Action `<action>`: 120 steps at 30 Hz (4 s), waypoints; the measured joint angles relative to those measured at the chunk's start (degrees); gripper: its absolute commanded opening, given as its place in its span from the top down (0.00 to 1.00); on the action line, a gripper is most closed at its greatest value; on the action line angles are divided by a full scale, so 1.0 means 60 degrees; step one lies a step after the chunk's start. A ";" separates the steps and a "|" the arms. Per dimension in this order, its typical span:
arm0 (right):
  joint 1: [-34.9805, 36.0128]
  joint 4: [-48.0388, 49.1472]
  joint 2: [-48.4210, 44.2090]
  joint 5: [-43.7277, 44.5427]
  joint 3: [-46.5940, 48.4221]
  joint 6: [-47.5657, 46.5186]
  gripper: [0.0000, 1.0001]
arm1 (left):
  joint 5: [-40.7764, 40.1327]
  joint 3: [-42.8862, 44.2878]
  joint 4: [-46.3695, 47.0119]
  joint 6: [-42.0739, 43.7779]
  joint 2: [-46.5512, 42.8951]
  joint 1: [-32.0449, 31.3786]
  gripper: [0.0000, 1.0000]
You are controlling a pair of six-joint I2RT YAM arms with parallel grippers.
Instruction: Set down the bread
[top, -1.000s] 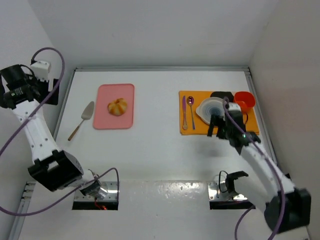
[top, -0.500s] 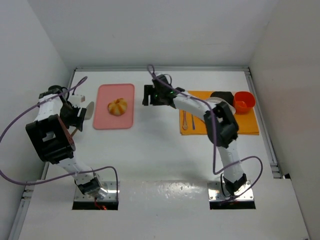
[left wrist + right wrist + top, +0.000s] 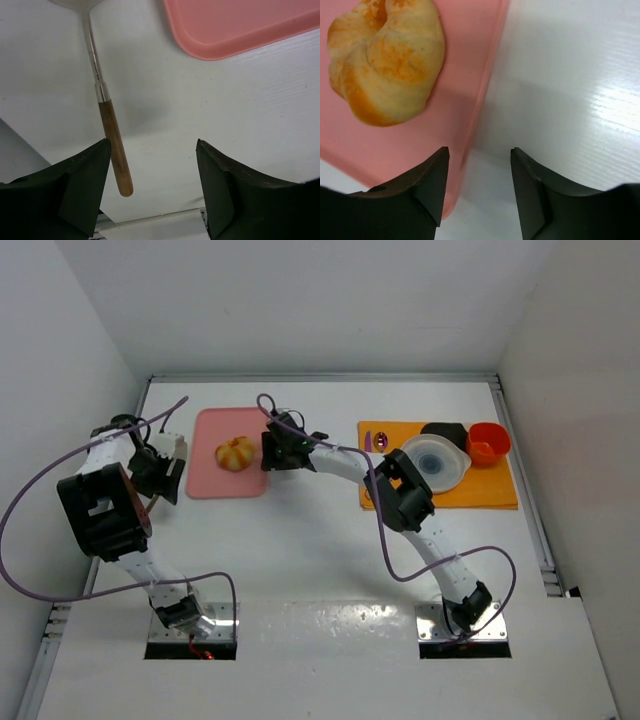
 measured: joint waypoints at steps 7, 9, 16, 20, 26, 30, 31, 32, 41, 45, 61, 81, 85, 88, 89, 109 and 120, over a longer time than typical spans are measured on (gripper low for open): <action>0.0270 0.0193 0.0226 0.1016 0.0197 -0.0076 0.61 | -0.0211 -0.0342 0.0237 0.0146 0.0342 -0.0022 0.26; 0.0430 0.0189 0.0368 0.1297 0.0390 -0.0062 0.64 | -0.0397 -0.0466 0.0386 0.0146 0.0361 -0.0076 0.26; 0.0699 0.0178 0.0433 0.1949 0.0466 0.0240 0.66 | -0.0925 -0.0648 0.0973 0.0138 0.0532 -0.0379 0.27; 0.0685 0.0193 0.0433 0.2065 0.0437 0.0321 0.67 | -0.1355 -0.0699 0.1257 0.0149 0.0532 -0.0423 0.27; 0.0678 0.0321 0.0433 0.2098 0.0364 0.0368 0.71 | -0.2018 -0.0874 0.1577 0.0310 0.0535 -0.0423 0.39; 0.0678 0.0404 0.0433 0.2095 0.0328 0.0368 0.71 | -0.2164 -0.0951 0.1687 0.0379 0.0539 -0.0423 0.55; 0.0678 0.0419 0.0433 0.2095 0.0324 0.0368 0.71 | -0.2182 -0.0994 0.1708 0.0368 0.0539 -0.0423 0.58; 0.0678 0.0426 0.0433 0.2095 0.0317 0.0372 0.71 | -0.2200 -0.1042 0.1716 0.0386 0.0539 -0.0423 0.61; 0.0678 0.0477 0.0433 0.2098 0.0291 0.0506 0.71 | -0.2280 -0.1184 0.1647 0.0430 0.0543 -0.0335 0.58; 0.0678 0.0481 0.0433 0.2102 0.0291 0.0543 0.71 | -0.2288 -0.1184 0.1497 0.0401 0.0543 -0.0284 0.63; 0.0648 0.0561 0.0401 0.2266 0.0149 0.0630 0.98 | -0.1898 -0.0758 0.1563 0.0131 0.1195 0.0033 1.00; 0.1042 -0.0211 0.0423 0.3570 0.0437 0.1599 1.00 | -0.4255 -0.0007 0.2546 0.3373 -0.0707 -0.2277 1.00; 0.1162 -0.1027 0.0543 0.3861 0.0874 0.2310 1.00 | -0.4663 -0.0120 0.2546 0.3595 -0.0321 -0.2430 1.00; 0.1188 -0.1282 0.0561 0.3949 0.0973 0.2594 1.00 | -0.5013 -0.0025 0.2572 0.3552 -0.0040 -0.2412 1.00; 0.1188 -0.1322 0.0561 0.3974 0.0973 0.2652 1.00 | -0.5107 0.0026 0.2572 0.3519 0.0025 -0.2408 1.00; 0.1188 -0.1126 0.0499 0.4022 0.0780 0.2718 1.00 | -0.8222 -0.0998 0.3198 0.4062 0.0539 -0.3264 1.00; 0.1180 -0.1071 0.0390 0.4069 0.0583 0.2863 1.00 | -0.8178 -0.2080 0.2514 0.3982 0.0426 -0.4167 1.00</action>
